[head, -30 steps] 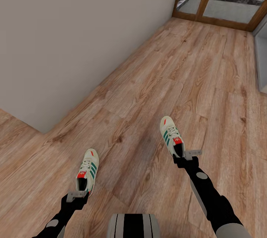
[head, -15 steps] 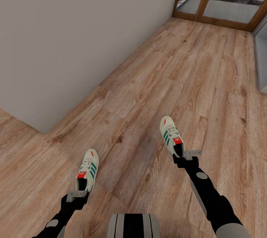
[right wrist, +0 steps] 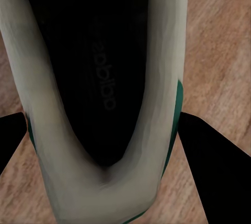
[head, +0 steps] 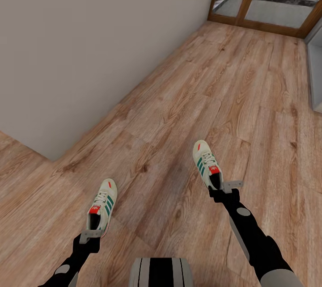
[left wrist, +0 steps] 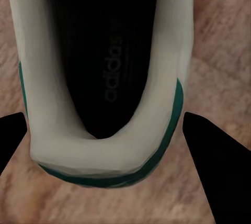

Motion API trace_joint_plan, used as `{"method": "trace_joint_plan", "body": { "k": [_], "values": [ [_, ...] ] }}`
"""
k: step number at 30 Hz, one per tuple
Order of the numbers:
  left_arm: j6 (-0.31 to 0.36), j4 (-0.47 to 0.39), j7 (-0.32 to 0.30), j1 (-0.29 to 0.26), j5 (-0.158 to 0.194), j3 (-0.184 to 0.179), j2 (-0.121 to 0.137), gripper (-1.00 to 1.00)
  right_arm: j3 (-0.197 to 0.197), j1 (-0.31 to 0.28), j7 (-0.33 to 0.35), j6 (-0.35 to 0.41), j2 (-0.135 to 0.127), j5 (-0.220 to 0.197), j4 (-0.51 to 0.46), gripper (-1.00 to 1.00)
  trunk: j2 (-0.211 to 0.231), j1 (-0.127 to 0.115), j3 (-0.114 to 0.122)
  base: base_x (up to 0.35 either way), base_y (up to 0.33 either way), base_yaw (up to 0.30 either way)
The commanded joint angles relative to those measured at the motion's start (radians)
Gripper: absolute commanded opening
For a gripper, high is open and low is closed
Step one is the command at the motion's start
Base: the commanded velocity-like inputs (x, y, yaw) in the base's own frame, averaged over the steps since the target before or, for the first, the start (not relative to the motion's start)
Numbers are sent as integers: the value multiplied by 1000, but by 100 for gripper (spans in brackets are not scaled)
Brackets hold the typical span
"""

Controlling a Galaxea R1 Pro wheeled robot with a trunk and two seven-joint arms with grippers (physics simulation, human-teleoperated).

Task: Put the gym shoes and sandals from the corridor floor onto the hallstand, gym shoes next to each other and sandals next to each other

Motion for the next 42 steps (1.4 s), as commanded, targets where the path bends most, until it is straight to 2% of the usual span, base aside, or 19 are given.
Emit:
{"method": "trace_joint_plan", "body": {
  "k": [1, 16, 35, 42],
  "values": [
    [-3, 0, -6, -1, -6, 8, 0, -100, 1, 0, -2, 6, 0, 7, -2, -100, 0, 0, -1, 0, 0, 0],
    [-5, -3, -7, -1, -6, 6, -1, -100, 1, 0, -2, 6, 0, 7, -2, -100, 0, 0, -1, 0, 0, 0],
    [-3, 1, -6, 0, -6, 7, 2, -100, 2, 2, -2, 2, -1, 10, 3, -100, 4, -9, 73, 0, 0, 0],
    [-6, -5, -8, 16, 45, 24, 8, -100, 0, 16, -4, -10, -6, 13, 3, -100, 6, -12, 107, 0, 0, -44]
  ]
}}
